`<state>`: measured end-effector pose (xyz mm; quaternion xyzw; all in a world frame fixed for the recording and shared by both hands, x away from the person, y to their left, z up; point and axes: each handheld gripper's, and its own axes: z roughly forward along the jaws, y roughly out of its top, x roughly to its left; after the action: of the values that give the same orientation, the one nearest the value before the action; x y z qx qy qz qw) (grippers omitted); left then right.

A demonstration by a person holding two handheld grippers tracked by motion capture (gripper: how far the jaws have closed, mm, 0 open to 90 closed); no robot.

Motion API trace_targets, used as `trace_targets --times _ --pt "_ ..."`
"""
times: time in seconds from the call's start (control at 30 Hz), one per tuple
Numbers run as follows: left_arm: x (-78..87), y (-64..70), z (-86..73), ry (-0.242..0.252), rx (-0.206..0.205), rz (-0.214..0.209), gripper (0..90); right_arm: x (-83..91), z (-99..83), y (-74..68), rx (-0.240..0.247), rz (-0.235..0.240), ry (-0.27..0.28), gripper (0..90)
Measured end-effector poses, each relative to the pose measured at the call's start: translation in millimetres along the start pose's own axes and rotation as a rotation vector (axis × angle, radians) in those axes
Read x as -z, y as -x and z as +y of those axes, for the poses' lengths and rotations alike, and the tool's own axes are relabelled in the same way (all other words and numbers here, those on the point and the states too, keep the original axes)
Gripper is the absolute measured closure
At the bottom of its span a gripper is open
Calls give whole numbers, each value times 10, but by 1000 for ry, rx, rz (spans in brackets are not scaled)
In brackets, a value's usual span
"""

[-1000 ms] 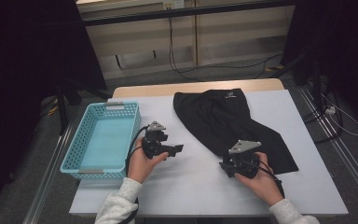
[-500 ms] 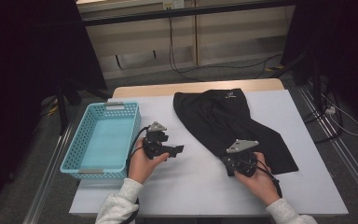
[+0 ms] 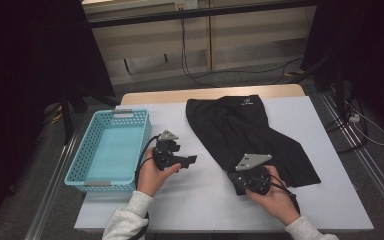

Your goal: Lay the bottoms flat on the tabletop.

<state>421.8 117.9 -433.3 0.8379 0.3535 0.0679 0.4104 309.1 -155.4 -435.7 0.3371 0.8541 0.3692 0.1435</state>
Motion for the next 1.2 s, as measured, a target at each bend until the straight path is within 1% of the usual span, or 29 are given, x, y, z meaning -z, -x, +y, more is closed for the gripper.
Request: trace_targets --times 0.07,0.1,0.13,0.17,0.23,0.27,0.3,0.37,0.43,0.53,0.57,0.6,0.67,0.73,0.83,0.87,0.93,0.97,1.0,1.03,1.07,1.1,1.13,1.17,1.2 --pt "1 -1 -1 0 0 1 170 -31 13 -51 11 30 -3 870" --pt "0 1 0 0 -1 2 170 -43 16 -77 25 32 -10 847" --pt "-3 6 0 0 -1 0 170 -50 19 -92 35 35 -14 807" --pt "-5 11 1 -4 1 -5 170 -43 21 -91 36 23 -8 751" --pt "-19 20 -1 1 -2 -6 170 4 23 -33 12 -17 17 681" --pt "-22 21 -1 -2 -3 -7 170 33 15 16 -13 -38 29 619" --pt "-25 20 -2 -4 -7 -4 170 65 -1 69 -39 -64 42 580" --pt "-24 17 -3 -4 -5 -5 170 122 -46 179 -80 -97 61 536" --pt "-25 16 -2 -4 -4 -6 170 151 -97 264 -115 -113 62 526" --pt "-48 31 -5 -1 -1 -9 170 143 -148 334 -135 -130 49 496" --pt "-55 37 -5 -4 0 -14 170 132 -158 344 -143 -133 45 488" --pt "-59 37 -6 -9 -7 -13 170 124 -162 344 -143 -133 44 488" --pt "-61 37 -5 -9 -6 -14 170 105 -147 312 -136 -122 47 488" --pt "-53 28 -3 -5 -1 -15 170 69 -104 241 -112 -107 55 488" --pt "-44 24 -6 2 6 -8 170 -41 -23 104 -61 -74 49 496" --pt "-42 21 -6 2 3 -6 170 -80 4 66 -41 -67 43 496" --pt "-38 16 -7 4 6 -7 170 -172 43 14 -33 -74 23 500" --pt "-35 12 -8 1 6 -9 170 -225 48 6 -30 -89 1 517" --pt "-33 10 -8 1 6 -9 170 -284 43 2 -11 -113 -30 560" --pt "-32 10 -9 6 8 -7 170 -312 33 11 -10 -124 -42 601" --pt "-29 10 -8 8 7 -8 170 -320 25 42 -48 -103 -29 694" --pt "-20 7 -6 7 7 -10 170 -314 23 71 -65 -91 -27 840" --pt "-15 5 -5 7 7 -10 170 -302 23 94 -48 -113 -40 883" --pt "-17 4 -6 8 8 -7 170 -296 16 120 -62 -112 -40 892" --pt "-17 6 -8 8 12 -7 170 -289 10 145 -88 -95 -37 898"
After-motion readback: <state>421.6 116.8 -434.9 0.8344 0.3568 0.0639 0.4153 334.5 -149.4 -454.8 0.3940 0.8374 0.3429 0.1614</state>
